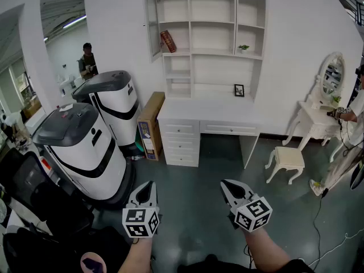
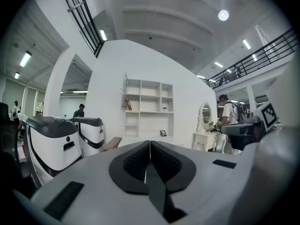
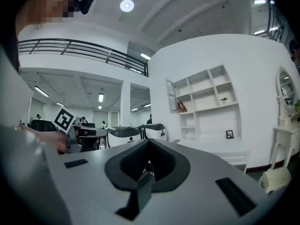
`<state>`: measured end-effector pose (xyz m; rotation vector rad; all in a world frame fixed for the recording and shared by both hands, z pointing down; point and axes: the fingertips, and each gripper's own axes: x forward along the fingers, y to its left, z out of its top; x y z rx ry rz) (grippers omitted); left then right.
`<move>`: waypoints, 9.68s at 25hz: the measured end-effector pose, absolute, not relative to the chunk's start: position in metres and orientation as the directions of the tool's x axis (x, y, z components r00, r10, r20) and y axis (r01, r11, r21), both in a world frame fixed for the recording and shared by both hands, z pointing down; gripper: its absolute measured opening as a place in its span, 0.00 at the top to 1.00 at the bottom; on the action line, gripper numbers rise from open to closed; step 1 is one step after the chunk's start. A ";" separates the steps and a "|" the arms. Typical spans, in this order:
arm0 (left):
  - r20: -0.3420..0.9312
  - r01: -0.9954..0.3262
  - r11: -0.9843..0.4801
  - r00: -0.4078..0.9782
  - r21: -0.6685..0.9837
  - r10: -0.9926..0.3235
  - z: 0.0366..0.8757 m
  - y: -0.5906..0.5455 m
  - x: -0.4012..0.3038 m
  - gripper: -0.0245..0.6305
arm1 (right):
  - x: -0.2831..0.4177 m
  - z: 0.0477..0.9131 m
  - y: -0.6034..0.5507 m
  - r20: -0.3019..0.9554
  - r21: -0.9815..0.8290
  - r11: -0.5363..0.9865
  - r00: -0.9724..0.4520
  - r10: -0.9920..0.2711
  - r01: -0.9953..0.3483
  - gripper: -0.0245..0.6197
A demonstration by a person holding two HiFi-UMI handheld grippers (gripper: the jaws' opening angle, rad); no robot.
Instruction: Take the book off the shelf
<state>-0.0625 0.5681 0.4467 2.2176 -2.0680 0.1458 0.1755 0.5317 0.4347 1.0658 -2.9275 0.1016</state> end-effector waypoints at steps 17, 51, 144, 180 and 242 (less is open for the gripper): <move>0.187 -0.997 -0.081 0.080 0.000 -0.979 0.466 0.531 -0.020 0.95 | 0.210 0.457 0.498 0.062 -0.112 0.802 -0.809 -0.584 -0.587 0.94; 0.201 -0.966 -0.254 0.259 0.050 -0.945 0.474 0.226 -0.122 0.95 | 0.092 0.490 0.218 0.202 -0.178 0.742 -0.762 -0.615 -0.646 0.94; 0.193 -0.948 -0.312 0.317 0.057 -0.929 0.347 -0.476 -0.243 0.86 | -0.113 0.407 -0.464 0.146 -0.155 0.801 -0.815 -0.560 -0.578 0.94; 0.158 -0.991 -0.058 0.078 0.124 -0.984 0.267 -0.594 -0.292 0.54 | -0.152 0.317 -0.511 0.119 -0.019 0.841 -0.836 -0.535 -0.541 0.94; -0.032 -0.895 -0.411 0.412 0.172 -0.911 0.280 -0.454 -0.240 0.63 | -0.080 0.400 -0.416 0.239 -0.131 0.685 -0.693 -0.680 -0.717 0.94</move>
